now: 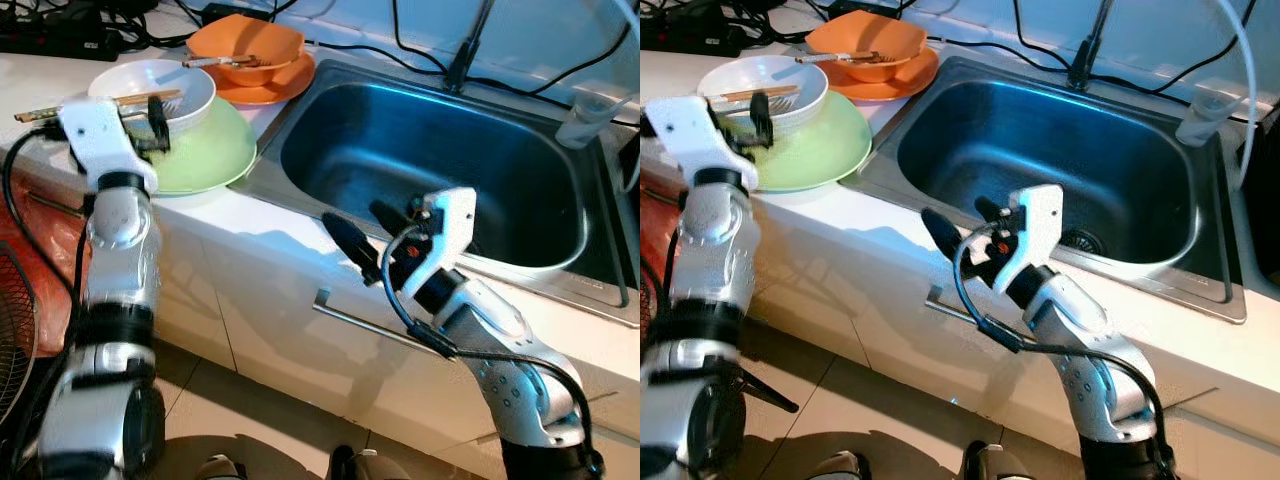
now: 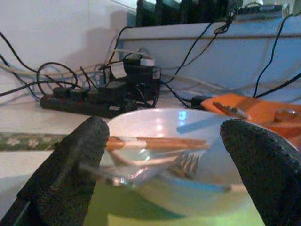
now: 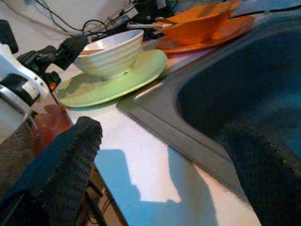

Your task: Kitchen organization

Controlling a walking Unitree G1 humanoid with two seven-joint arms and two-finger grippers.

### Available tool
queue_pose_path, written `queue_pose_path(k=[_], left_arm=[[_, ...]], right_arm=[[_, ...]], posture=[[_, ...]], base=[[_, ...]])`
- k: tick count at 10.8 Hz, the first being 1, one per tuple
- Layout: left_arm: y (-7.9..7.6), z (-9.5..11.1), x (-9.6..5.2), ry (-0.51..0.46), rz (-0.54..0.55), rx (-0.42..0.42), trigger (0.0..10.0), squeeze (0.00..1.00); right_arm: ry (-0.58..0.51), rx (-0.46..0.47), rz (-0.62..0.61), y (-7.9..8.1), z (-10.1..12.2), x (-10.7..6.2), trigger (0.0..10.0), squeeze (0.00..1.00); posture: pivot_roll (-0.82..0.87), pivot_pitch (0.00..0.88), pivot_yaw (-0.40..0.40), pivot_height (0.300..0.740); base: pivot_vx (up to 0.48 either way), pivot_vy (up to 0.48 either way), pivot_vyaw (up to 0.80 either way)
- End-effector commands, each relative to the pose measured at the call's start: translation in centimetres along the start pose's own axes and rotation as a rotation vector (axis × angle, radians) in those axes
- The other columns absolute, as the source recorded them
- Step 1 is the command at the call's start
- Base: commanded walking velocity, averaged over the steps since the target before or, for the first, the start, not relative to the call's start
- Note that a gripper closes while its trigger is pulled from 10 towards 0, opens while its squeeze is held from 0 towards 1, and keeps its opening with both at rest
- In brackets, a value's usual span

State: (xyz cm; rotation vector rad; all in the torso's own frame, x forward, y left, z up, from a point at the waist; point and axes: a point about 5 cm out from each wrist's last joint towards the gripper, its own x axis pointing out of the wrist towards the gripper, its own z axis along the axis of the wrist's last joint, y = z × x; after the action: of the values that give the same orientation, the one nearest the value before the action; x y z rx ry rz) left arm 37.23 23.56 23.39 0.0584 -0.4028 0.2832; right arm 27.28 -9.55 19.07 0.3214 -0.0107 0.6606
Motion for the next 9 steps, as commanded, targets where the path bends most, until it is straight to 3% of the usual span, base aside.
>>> queue_pose_path(k=[1,4,5,6,9], left_arm=[[-0.44,-0.06,0.13,-0.001,-0.024,-0.003,10.0,0.0],[-0.52,-0.38,0.18,-0.011,-0.043,-0.016,10.0,0.0],[-0.64,-0.42,0.26,-0.015,-0.057,-0.03,5.8,0.0],[-0.8,-0.35,0.44,-0.018,-0.067,-0.046,0.0,0.0],[-1.0,0.03,0.8,-0.039,-0.085,-0.06,0.0,0.0]], right_arm=[[-0.008,0.001,-0.01,-0.11,0.44,-0.48,10.0,1.0],[0.005,-0.002,-0.018,-0.08,0.37,-0.84,10.0,1.0],[0.002,-0.003,-0.021,-0.1,0.54,-0.77,10.0,1.0],[-0.002,-0.007,-0.028,-0.2,0.67,-0.73,10.0,1.0],[-0.002,-0.006,-0.035,-0.23,0.6,-0.72,10.0,1.0]], posture=[[-0.14,0.167,-0.071,0.74],[-0.15,0.175,-0.077,0.74],[-0.16,0.177,-0.077,0.74],[-0.16,0.177,-0.075,0.74],[-0.15,0.176,-0.069,0.74]], base=[[0.0,0.0,0.0],[0.0,0.0,0.0],[0.0,0.0,0.0],[0.0,0.0,0.0],[0.0,0.0,0.0]])
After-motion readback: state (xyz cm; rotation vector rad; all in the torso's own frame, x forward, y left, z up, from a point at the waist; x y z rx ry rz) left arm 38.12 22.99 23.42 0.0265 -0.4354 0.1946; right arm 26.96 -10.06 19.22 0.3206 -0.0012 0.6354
